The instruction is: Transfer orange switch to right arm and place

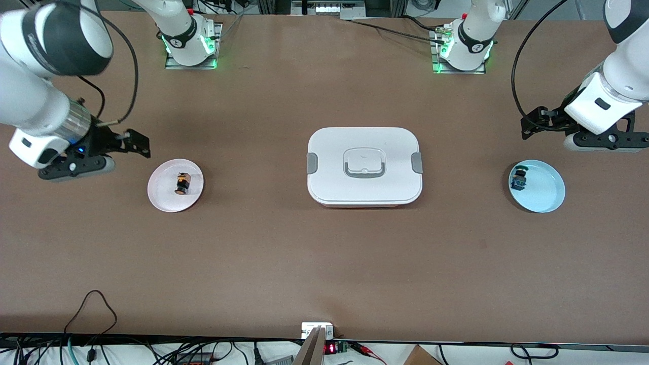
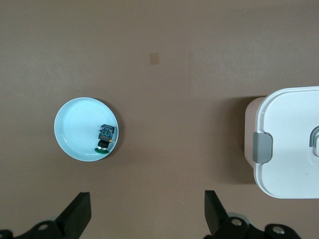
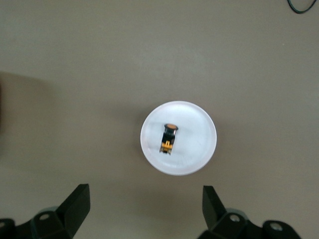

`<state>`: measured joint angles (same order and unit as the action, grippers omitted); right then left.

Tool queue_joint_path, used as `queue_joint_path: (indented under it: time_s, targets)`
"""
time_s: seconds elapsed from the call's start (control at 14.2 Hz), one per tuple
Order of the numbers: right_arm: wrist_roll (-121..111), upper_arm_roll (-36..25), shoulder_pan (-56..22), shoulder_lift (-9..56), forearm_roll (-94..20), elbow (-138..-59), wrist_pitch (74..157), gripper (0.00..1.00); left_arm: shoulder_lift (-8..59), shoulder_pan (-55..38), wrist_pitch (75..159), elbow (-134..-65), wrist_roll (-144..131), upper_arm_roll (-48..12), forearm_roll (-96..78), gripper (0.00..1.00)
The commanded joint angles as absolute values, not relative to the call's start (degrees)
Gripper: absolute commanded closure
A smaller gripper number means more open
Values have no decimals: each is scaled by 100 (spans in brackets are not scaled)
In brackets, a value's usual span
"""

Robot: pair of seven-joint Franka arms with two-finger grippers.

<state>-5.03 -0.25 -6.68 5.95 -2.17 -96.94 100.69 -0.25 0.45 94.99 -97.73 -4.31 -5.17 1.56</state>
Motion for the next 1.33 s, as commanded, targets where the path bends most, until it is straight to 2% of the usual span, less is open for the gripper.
queue_joint_path:
  time_s: [0.0,0.28,0.56,0.98,1.26]
  targets:
    - [-535,-26,-694,624,-97,-9221,9537,0,-88,-26,9554,-9800,-448,-483,220,0]
    - [-721,-88,-616,685,-158,-8886,9483,0,-88,-26,9536,-9782,-448,-501,211,0]
    - [-1037,-105,-606,781,-158,-8860,9554,0,-62,-26,9527,-9730,-448,-510,211,0]
    - [-282,-53,-659,703,-228,-8710,9071,0,-53,-26,9527,-9721,-448,-510,211,0]
    - [-378,-53,-659,703,-220,-8692,9079,0,-44,-35,9519,-9677,-448,-519,211,0]
